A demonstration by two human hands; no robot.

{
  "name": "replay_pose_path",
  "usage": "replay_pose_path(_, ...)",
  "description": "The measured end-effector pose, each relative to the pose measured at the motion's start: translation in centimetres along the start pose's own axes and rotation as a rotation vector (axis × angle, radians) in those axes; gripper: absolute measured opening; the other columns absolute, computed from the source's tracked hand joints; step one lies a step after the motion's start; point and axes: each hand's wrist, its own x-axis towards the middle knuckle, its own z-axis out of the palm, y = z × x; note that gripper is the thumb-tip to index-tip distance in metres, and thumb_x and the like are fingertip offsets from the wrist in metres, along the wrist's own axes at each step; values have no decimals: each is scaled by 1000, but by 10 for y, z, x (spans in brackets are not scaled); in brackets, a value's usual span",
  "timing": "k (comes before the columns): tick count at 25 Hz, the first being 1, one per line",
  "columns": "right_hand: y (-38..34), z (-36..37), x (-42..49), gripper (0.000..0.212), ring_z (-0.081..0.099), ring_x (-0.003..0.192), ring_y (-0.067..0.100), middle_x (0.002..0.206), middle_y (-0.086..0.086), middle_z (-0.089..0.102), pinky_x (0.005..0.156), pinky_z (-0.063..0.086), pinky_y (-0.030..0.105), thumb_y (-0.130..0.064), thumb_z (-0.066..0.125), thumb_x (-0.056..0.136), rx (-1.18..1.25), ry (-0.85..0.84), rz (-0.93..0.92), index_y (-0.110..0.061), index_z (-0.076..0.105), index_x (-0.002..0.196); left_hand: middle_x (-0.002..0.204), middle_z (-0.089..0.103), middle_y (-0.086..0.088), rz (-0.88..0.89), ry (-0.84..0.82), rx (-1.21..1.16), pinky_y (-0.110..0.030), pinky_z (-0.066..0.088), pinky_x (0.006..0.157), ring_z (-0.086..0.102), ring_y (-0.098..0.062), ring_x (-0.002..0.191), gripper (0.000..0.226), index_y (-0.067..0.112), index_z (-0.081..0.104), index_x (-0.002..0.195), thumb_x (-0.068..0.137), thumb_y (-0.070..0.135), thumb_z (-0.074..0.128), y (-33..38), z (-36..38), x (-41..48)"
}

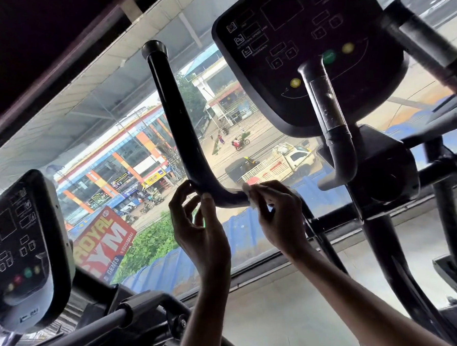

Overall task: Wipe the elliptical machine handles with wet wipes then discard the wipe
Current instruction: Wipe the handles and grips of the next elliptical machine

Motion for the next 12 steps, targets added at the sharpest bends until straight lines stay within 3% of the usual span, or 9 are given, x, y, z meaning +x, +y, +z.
replay_pose_path(4,24,4,-1,29,66,97,19,105,4,71,87,53,27,-8,58,100,-113,-93,-119,-13,74,123,113,67,10,-21,22,9,-16,52,77,68,-4,100,34,16,64,123,91,6,63,0,0,-4)
replay_pose_path(8,50,2,21,26,64,90,19,94,1,70,85,56,40,-8,58,100,-206,-228,116,-16,78,114,115,68,8,-23,13,55,-27,57,80,69,-7,103,36,20,65,123,93,-1,64,1,-2,-2)
replay_pose_path(12,-2,-2,35,18,68,87,4,92,-8,75,79,53,24,-18,65,99,75,-252,25,-21,81,105,118,68,7,-16,-5,76,-39,61,87,69,-13,107,38,30,63,120,94,3,65,6,-2,2)
